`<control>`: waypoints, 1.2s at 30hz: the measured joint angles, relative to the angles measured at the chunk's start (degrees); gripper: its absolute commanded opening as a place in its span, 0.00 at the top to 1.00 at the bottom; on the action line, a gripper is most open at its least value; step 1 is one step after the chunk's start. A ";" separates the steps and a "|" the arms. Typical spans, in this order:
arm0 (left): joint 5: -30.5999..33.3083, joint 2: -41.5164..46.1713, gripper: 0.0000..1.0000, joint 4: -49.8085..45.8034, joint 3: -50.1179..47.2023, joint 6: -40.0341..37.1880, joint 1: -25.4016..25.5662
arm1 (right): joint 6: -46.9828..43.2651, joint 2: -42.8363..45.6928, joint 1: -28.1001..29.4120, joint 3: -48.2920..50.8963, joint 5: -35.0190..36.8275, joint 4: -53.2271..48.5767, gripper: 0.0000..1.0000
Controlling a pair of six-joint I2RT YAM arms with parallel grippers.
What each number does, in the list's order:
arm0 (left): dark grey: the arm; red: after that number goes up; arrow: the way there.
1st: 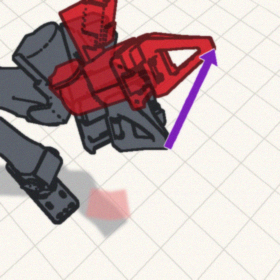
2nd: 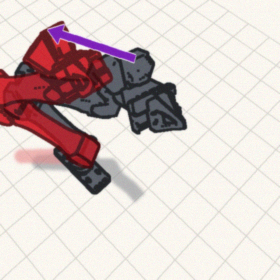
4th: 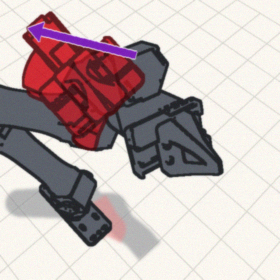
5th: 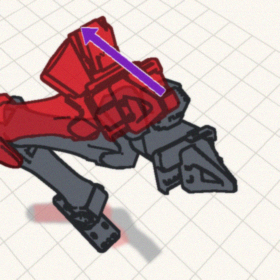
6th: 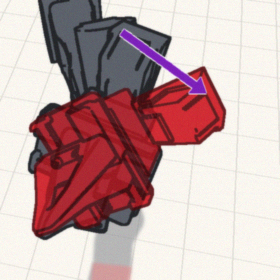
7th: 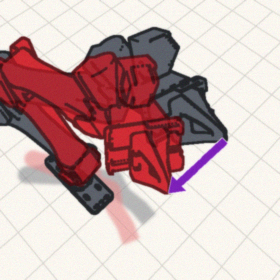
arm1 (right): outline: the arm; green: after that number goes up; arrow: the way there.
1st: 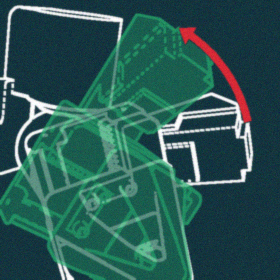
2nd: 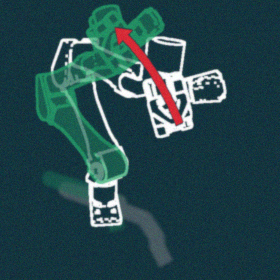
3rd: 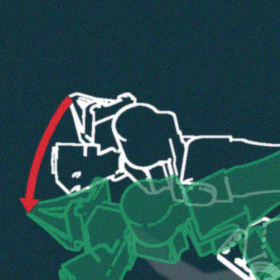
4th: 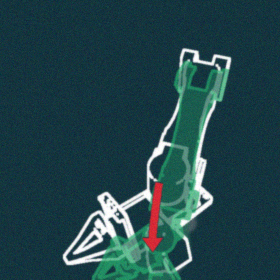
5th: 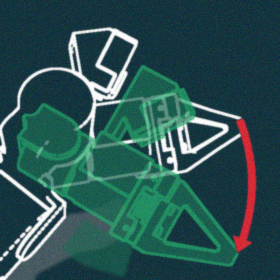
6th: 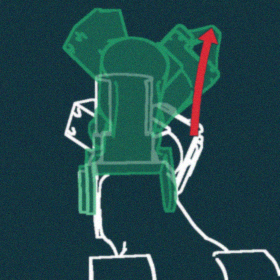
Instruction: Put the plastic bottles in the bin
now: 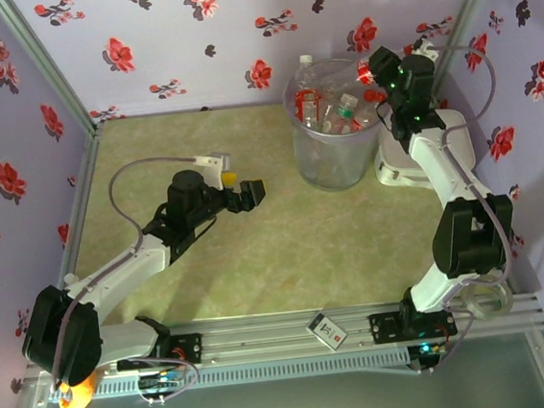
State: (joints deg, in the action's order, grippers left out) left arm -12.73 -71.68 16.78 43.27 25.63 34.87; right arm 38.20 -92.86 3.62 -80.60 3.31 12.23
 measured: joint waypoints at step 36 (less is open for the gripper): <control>-1.90 -3.15 0.00 0.81 0.09 0.83 0.00 | -11.72 8.11 -0.26 -3.56 -3.39 -25.66 0.46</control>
State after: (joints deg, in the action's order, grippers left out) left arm -14.63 -74.83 17.58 43.35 26.46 34.87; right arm 26.48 -84.75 3.36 -84.16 -0.08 -13.43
